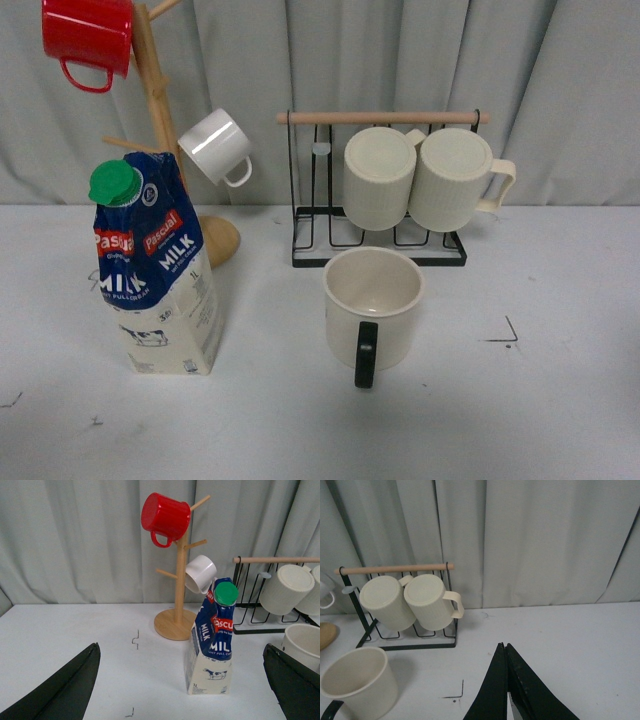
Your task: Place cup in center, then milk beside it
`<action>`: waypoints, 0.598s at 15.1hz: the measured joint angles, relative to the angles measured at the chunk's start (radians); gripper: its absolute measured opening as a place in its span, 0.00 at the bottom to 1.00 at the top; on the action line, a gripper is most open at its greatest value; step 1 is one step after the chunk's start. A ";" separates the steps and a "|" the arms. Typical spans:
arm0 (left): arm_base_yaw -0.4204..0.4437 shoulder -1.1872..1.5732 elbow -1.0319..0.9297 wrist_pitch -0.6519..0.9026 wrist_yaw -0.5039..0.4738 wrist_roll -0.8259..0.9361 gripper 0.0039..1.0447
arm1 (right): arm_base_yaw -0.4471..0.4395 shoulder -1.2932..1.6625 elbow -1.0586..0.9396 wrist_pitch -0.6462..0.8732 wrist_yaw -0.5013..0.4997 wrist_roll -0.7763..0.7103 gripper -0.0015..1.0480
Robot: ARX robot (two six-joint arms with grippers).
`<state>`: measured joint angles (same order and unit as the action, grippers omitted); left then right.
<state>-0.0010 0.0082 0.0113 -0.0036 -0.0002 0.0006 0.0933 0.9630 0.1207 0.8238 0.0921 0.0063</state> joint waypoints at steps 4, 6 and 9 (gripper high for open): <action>0.000 0.000 0.000 0.001 0.000 0.000 0.94 | -0.100 -0.126 -0.089 -0.035 -0.086 0.000 0.02; 0.000 0.000 0.000 0.000 0.000 0.000 0.94 | -0.093 -0.225 -0.108 -0.115 -0.090 0.000 0.02; 0.000 0.000 0.000 0.000 0.000 0.000 0.94 | -0.093 -0.368 -0.109 -0.245 -0.090 0.000 0.02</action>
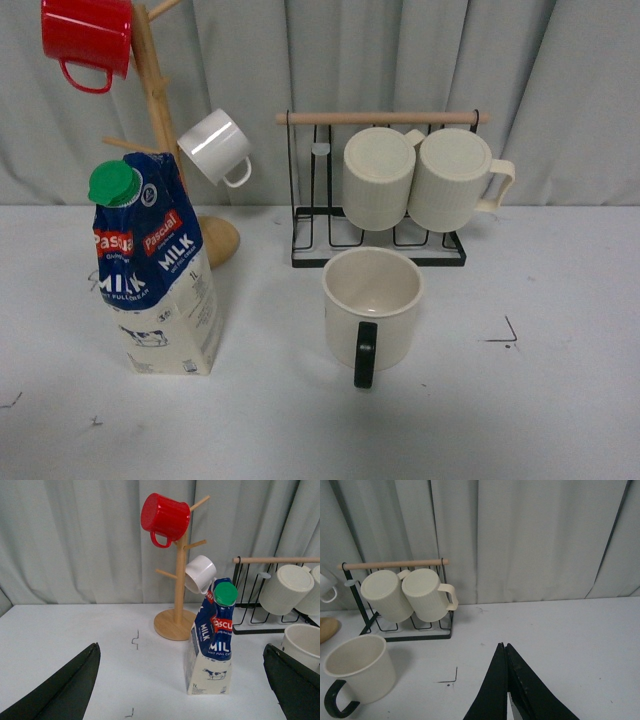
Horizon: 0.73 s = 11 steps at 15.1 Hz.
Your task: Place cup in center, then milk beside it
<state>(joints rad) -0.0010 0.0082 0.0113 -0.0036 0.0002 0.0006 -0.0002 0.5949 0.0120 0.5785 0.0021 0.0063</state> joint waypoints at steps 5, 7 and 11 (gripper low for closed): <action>0.000 0.000 0.000 0.000 0.000 0.000 0.94 | 0.000 -0.184 0.000 -0.170 0.000 0.000 0.02; 0.000 0.000 0.000 0.000 0.000 0.000 0.94 | 0.000 -0.251 0.000 -0.232 0.000 0.000 0.02; 0.000 0.000 0.000 0.000 0.000 0.000 0.94 | 0.000 -0.341 0.000 -0.323 0.000 0.000 0.02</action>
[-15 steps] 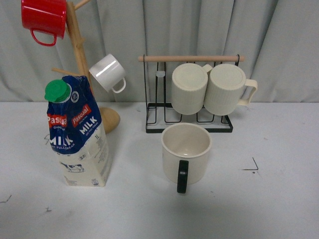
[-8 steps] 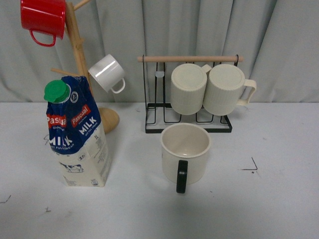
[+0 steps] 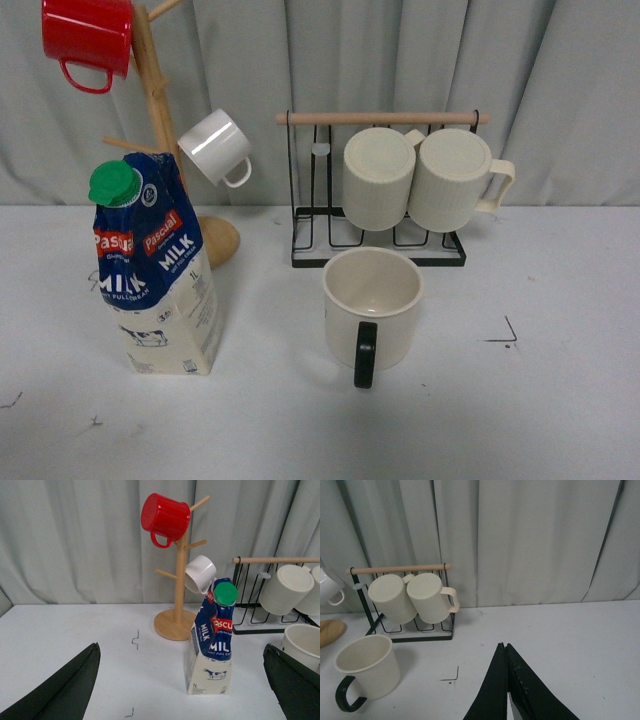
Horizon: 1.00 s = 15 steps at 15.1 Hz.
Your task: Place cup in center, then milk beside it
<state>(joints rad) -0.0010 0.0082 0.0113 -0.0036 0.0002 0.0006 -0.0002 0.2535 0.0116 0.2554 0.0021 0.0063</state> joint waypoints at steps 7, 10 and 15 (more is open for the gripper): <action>0.000 0.000 0.000 -0.001 0.000 0.000 0.94 | 0.000 -0.251 0.000 -0.248 -0.002 0.000 0.02; 0.000 0.000 0.000 0.000 0.000 0.000 0.94 | 0.000 -0.249 0.000 -0.256 -0.001 0.000 0.02; -0.018 0.047 0.045 -0.138 -0.040 0.001 0.94 | 0.000 -0.249 0.000 -0.260 -0.002 -0.001 0.52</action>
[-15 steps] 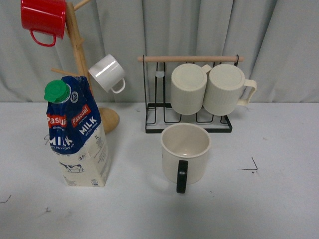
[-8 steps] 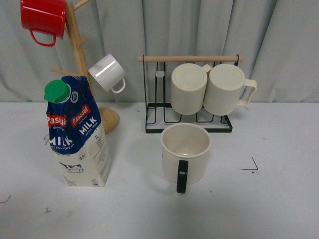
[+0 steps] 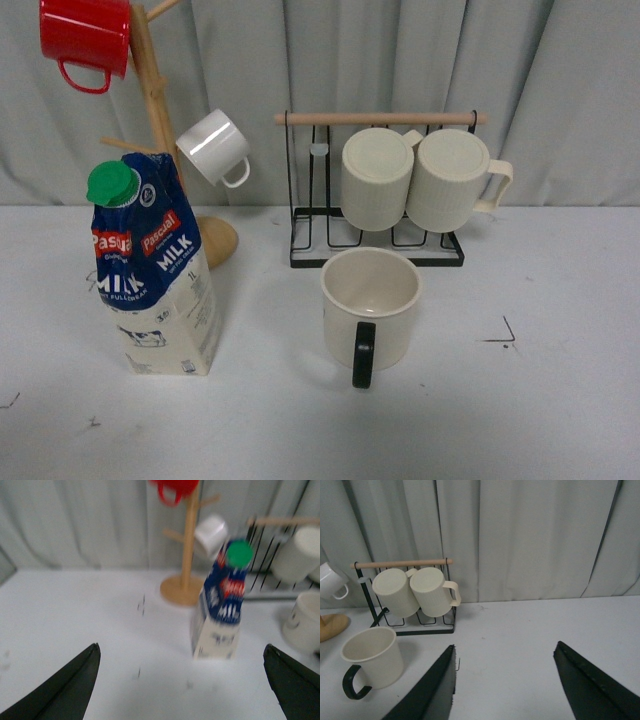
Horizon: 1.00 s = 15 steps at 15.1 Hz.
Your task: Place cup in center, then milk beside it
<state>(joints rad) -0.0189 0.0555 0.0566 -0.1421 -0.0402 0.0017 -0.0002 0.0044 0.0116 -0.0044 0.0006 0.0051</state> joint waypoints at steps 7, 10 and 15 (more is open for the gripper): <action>-0.280 0.731 0.148 0.302 -0.152 0.006 0.94 | 0.000 0.000 0.000 0.001 -0.001 -0.002 0.94; -0.326 0.975 0.209 0.491 -0.212 0.006 0.94 | 0.000 0.000 0.000 0.001 -0.001 -0.002 0.94; -0.332 1.200 0.301 0.599 -0.228 -0.044 0.94 | 0.000 0.000 0.000 0.001 -0.001 -0.002 0.94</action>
<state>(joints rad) -0.3504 1.2556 0.3573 0.4572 -0.2684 -0.0425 -0.0002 0.0044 0.0116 -0.0036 -0.0002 0.0032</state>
